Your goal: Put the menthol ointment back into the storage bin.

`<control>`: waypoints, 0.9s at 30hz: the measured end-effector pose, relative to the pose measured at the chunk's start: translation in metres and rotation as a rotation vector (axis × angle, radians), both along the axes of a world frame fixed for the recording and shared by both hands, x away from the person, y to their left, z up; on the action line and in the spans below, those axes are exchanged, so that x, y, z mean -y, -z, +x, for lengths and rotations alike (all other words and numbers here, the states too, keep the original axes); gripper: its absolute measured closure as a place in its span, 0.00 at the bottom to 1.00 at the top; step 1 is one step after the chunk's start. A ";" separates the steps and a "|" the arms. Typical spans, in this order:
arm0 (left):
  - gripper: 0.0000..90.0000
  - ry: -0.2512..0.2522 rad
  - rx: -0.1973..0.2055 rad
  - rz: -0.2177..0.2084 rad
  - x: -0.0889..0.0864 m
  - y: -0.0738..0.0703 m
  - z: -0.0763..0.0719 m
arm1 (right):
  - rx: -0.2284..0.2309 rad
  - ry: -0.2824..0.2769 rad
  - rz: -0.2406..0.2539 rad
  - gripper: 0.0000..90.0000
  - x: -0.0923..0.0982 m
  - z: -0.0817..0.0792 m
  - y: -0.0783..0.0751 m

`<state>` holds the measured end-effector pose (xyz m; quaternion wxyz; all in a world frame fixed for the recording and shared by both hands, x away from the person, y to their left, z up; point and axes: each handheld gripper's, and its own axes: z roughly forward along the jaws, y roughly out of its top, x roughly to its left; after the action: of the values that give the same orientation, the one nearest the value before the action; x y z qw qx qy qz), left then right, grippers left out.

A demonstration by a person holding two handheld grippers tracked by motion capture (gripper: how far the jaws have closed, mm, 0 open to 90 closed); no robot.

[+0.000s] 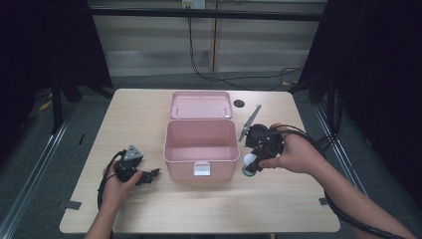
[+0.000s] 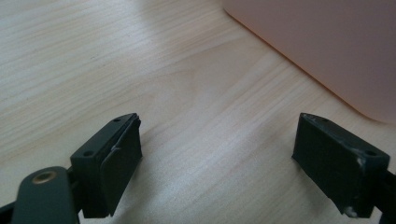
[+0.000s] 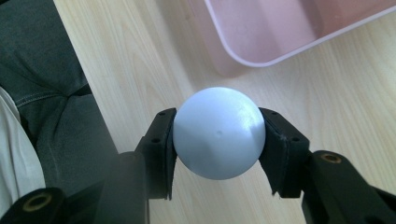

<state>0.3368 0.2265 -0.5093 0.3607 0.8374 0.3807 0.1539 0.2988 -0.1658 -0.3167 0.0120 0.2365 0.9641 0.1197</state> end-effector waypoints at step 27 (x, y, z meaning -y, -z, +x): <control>0.16 0.000 0.000 0.000 0.000 0.000 0.000 | 0.040 0.056 0.017 0.56 -0.007 0.036 -0.038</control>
<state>0.3368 0.2265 -0.5093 0.3609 0.8373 0.3807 0.1539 0.3351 -0.1586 -0.2783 0.0325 0.2613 0.9556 0.1323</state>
